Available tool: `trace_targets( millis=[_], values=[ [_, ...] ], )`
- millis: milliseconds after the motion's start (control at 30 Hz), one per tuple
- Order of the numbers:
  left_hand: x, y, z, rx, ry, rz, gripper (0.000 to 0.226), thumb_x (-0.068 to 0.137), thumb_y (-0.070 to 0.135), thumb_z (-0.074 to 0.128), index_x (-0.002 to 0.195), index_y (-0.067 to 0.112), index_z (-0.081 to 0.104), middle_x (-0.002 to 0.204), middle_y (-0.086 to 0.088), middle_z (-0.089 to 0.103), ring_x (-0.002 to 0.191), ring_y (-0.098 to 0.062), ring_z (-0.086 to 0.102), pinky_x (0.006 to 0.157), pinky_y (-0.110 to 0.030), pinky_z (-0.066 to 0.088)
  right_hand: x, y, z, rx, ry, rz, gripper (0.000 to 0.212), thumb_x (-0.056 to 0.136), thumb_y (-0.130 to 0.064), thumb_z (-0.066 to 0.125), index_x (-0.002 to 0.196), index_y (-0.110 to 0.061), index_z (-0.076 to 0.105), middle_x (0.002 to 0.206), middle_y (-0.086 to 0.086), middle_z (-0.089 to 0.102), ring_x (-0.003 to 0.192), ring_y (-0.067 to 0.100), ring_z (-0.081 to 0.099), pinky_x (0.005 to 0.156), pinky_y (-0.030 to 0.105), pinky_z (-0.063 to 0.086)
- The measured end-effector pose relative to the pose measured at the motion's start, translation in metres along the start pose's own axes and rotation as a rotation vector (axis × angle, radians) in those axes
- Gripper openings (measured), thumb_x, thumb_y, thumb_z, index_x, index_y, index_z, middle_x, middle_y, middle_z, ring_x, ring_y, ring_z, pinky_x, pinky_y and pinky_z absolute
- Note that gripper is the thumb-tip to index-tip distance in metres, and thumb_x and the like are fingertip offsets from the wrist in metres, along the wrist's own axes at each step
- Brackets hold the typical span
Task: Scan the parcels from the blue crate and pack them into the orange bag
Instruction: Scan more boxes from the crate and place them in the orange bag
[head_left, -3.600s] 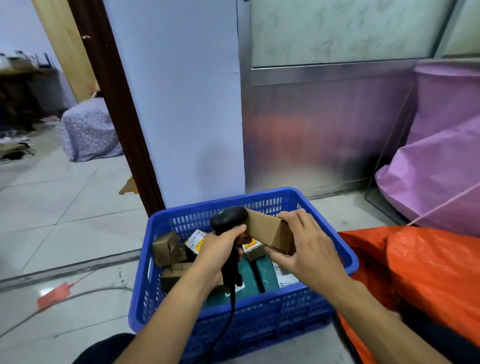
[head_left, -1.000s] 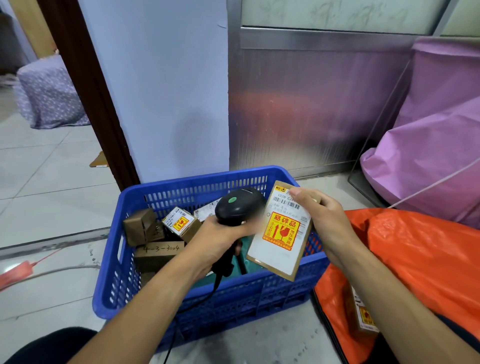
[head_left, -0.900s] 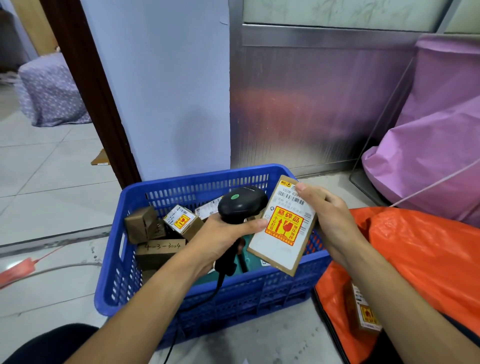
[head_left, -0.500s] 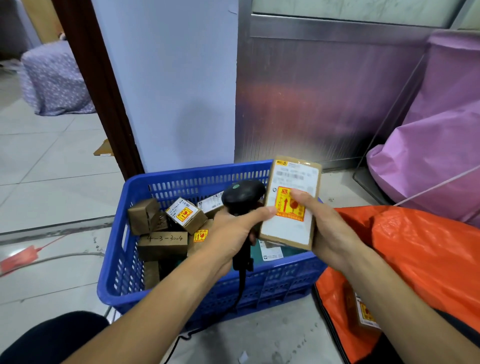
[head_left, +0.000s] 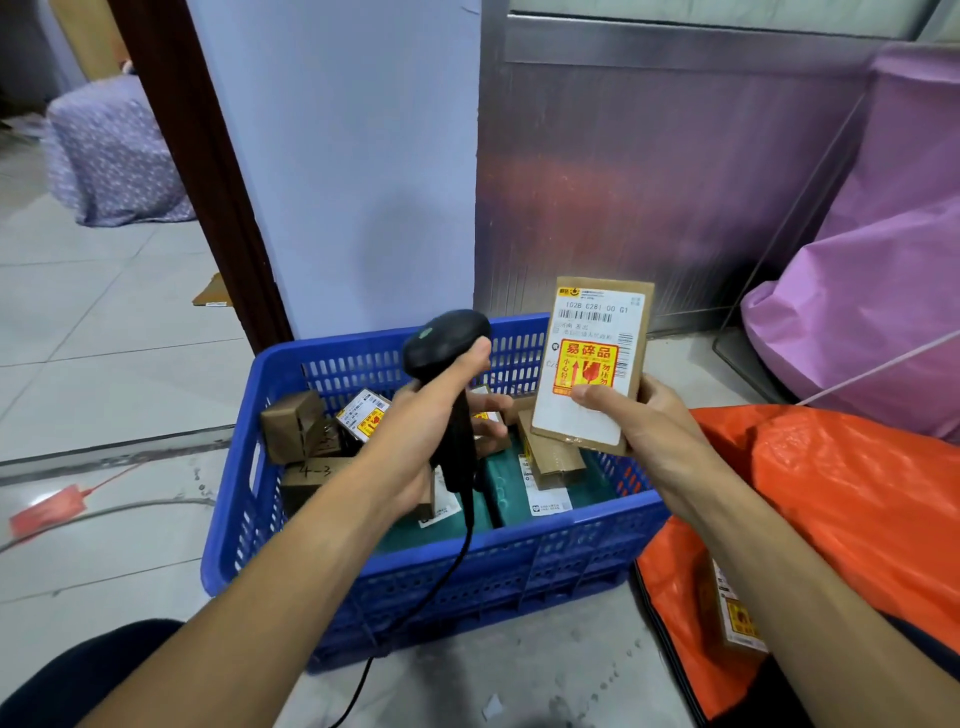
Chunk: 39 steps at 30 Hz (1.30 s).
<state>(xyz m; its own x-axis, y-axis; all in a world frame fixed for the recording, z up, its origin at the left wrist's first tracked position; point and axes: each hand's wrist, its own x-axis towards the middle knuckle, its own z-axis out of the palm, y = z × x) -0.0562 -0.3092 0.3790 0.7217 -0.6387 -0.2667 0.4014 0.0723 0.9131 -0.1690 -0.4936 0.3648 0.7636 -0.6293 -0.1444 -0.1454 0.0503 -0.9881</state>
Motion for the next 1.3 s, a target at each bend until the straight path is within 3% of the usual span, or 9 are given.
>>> trace_targets(
  millis=[100,200,333,433,600,800,967,1300],
  values=[
    [0.001,0.006,-0.006,-0.006,-0.063,0.036,0.039,0.092,0.036,0.069,0.121,0.01,0.069,0.064,-0.004,0.053,0.051,-0.017,0.047,0.06,-0.032,0.054,0.004,0.002,-0.008,-0.036,0.067,-0.051,0.034,0.085,-0.016,0.081,0.116,-0.021,0.068,0.104,-0.005,0.079,0.091,0.011,0.077,0.078,0.028,0.062],
    [0.003,0.003,-0.009,-0.06,-0.097,0.044,0.018,0.095,0.021,0.059,0.105,0.008,0.067,0.058,0.0,0.035,0.044,-0.014,0.032,0.049,-0.029,0.037,0.006,0.006,-0.011,-0.115,0.081,-0.061,0.04,0.084,-0.02,0.083,0.12,-0.019,0.067,0.11,-0.006,0.077,0.096,0.012,0.076,0.086,0.034,0.061],
    [0.001,0.0,-0.007,-0.035,-0.152,0.061,0.019,0.077,0.023,0.076,0.075,0.012,0.06,0.054,0.0,0.035,0.041,-0.015,0.03,0.046,-0.028,0.033,0.008,0.009,-0.014,-0.171,0.09,-0.056,0.045,0.083,-0.026,0.084,0.124,-0.022,0.065,0.115,-0.008,0.075,0.1,0.013,0.074,0.091,0.039,0.061],
    [-0.002,0.0,-0.006,-0.009,-0.186,0.064,0.023,0.08,0.024,0.072,0.067,0.014,0.055,0.053,-0.001,0.034,0.039,-0.015,0.03,0.045,-0.028,0.034,0.011,0.012,-0.015,-0.214,0.112,-0.051,0.053,0.08,-0.031,0.086,0.127,-0.023,0.061,0.116,-0.009,0.074,0.104,0.015,0.073,0.093,0.045,0.06],
    [-0.001,-0.003,-0.007,0.013,-0.216,0.051,0.026,0.081,0.024,0.072,0.066,0.016,0.053,0.053,-0.001,0.033,0.038,-0.015,0.029,0.045,-0.028,0.032,0.011,0.012,-0.015,-0.239,0.099,-0.051,0.055,0.08,-0.033,0.085,0.127,-0.023,0.059,0.115,-0.009,0.074,0.102,0.013,0.072,0.092,0.044,0.061],
    [-0.002,-0.004,-0.004,0.029,-0.222,0.045,0.029,0.082,0.022,0.073,0.065,0.017,0.051,0.053,-0.001,0.033,0.038,-0.014,0.029,0.045,-0.027,0.032,0.008,0.009,-0.014,-0.228,0.075,-0.056,0.037,0.082,-0.03,0.084,0.111,-0.031,0.061,0.112,-0.01,0.074,0.101,0.012,0.073,0.093,0.042,0.06],
    [-0.004,-0.003,-0.003,0.085,-0.213,0.02,0.031,0.083,0.023,0.07,0.064,0.017,0.045,0.053,-0.002,0.032,0.037,-0.015,0.029,0.046,-0.028,0.032,0.006,0.007,-0.012,-0.277,0.072,-0.056,0.048,0.083,-0.034,0.083,0.124,-0.025,0.06,0.117,-0.007,0.072,0.104,0.013,0.07,0.093,0.041,0.06],
    [-0.003,-0.004,-0.003,0.108,-0.183,0.002,0.032,0.083,0.024,0.07,0.063,0.018,0.046,0.053,-0.002,0.032,0.038,-0.016,0.029,0.047,-0.029,0.031,0.005,0.006,-0.013,-0.274,0.051,-0.059,0.041,0.084,-0.031,0.083,0.119,-0.028,0.061,0.116,-0.008,0.073,0.103,0.011,0.07,0.093,0.038,0.06]
  ],
)
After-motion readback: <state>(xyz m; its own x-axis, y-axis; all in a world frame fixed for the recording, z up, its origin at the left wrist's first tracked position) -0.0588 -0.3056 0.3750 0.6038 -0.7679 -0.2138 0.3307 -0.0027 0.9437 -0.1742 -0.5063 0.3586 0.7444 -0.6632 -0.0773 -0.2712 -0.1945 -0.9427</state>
